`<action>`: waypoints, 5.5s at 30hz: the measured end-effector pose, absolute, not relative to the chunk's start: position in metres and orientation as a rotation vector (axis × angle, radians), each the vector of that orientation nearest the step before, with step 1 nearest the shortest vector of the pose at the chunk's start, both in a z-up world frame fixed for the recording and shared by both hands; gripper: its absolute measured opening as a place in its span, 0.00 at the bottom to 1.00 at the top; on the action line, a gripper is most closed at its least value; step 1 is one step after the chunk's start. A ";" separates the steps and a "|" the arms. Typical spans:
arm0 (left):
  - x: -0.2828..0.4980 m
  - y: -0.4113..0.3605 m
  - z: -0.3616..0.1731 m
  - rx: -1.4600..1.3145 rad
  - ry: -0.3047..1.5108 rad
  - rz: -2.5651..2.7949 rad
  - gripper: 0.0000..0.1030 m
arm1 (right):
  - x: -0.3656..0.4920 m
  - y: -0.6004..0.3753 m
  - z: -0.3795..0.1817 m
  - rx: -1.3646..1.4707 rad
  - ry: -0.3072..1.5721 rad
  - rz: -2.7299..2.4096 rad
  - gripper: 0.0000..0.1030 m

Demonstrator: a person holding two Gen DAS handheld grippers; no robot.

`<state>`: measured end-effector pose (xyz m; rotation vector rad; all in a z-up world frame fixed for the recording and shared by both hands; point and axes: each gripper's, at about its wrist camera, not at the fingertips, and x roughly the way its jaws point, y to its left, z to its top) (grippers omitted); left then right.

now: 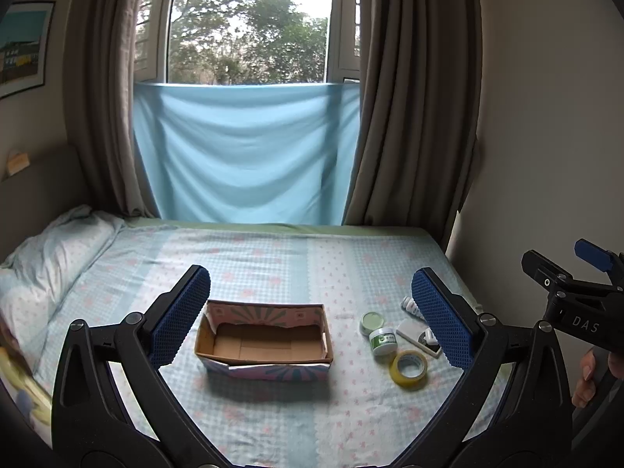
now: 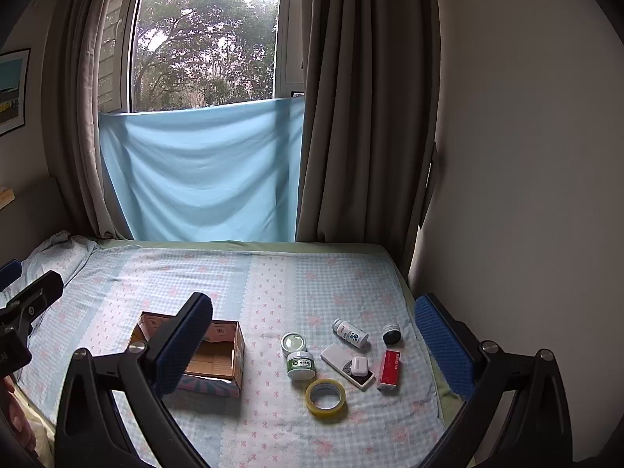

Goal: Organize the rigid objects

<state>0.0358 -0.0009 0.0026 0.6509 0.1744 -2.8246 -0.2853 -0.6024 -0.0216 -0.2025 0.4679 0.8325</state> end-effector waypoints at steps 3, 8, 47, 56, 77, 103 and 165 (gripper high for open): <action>0.037 -0.001 0.002 0.649 0.177 -2.815 1.00 | -0.285 -0.603 -0.021 -0.201 0.469 0.836 1.00; 0.035 -0.001 0.001 0.649 0.177 -2.796 1.00 | -0.284 -0.603 -0.023 -0.200 0.468 0.848 1.00; -0.221 0.035 -0.212 1.449 0.455 -2.548 1.00 | -0.061 -0.540 -0.201 -0.276 0.917 0.686 1.00; -0.300 0.046 -0.327 1.680 0.521 -2.350 1.00 | 0.008 -0.509 -0.315 -0.330 1.166 0.602 1.00; -0.378 0.058 -0.490 1.982 0.634 -2.052 0.77 | 0.048 -0.469 -0.480 -0.540 1.464 0.558 0.64; -0.358 0.047 -0.435 1.830 0.731 -2.165 0.66 | 0.031 -0.498 -0.426 -0.404 1.421 0.619 0.36; -0.151 -0.311 -0.394 1.777 0.640 -2.171 0.66 | -0.337 -0.162 -0.362 -0.851 1.274 1.131 0.37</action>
